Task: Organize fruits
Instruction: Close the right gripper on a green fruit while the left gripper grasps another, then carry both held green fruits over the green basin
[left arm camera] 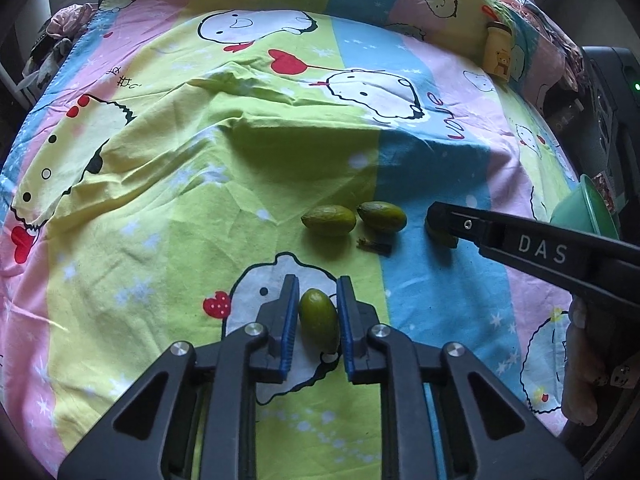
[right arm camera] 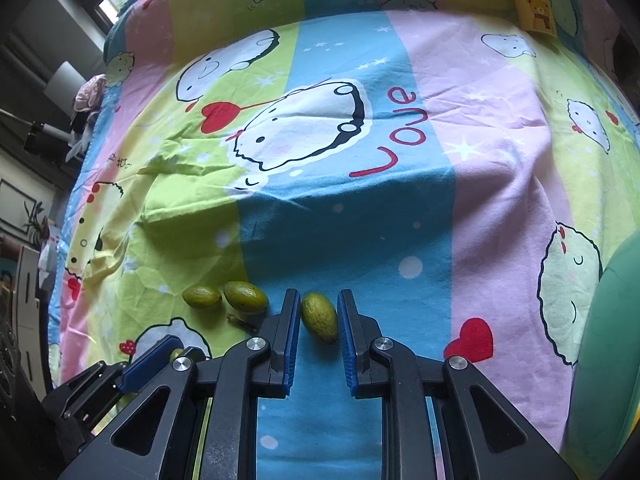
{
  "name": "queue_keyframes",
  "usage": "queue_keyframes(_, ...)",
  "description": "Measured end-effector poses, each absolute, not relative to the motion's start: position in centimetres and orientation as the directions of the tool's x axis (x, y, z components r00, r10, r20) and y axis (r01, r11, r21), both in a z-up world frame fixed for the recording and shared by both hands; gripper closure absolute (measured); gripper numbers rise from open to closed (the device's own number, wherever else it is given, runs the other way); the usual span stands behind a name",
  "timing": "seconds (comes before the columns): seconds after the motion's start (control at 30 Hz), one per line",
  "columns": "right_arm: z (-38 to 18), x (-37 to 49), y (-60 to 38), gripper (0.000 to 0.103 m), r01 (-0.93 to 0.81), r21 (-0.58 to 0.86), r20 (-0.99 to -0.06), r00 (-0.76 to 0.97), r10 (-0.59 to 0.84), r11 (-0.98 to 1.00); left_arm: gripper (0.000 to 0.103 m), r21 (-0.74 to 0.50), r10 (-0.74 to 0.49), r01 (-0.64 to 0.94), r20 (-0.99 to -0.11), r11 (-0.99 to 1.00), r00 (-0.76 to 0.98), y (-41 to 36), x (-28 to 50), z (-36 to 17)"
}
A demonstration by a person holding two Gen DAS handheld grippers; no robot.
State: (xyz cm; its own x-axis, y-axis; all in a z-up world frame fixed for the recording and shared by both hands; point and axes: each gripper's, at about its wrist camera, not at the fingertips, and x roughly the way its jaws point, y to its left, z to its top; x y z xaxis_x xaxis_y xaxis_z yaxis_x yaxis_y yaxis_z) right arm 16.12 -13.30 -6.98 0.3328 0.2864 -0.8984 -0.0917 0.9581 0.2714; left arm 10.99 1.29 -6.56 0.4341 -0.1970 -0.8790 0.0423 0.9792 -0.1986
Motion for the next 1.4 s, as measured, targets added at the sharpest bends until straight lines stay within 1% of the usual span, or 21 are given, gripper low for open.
queue_keyframes(0.23,-6.5,15.4,-13.7,0.083,-0.079,0.301,-0.888,0.339,0.310,0.950,0.086,-0.185,-0.183,0.041,-0.873,0.982,0.453,0.6,9.8,-5.6)
queue_keyframes(0.67,-3.2,12.2,-15.4,0.083,-0.082,0.367,-0.832,0.417,0.366,0.927,0.086,-0.236,-0.251,0.099,-0.797,0.967,0.549,-1.3,6.7,-1.4)
queue_keyframes(1.03,1.2,9.1,-18.8,0.083,-0.076,0.396,-0.755,0.541,0.371,0.915,0.086,-0.220,-0.283,0.179,-0.706,0.959,0.650,-3.9,4.5,3.0)
queue_keyframes(1.4,5.1,6.4,-24.1,0.083,-0.045,0.467,-0.655,0.653,0.380,0.883,0.086,-0.184,-0.310,0.253,-0.657,0.950,0.687,-8.2,3.6,6.1)
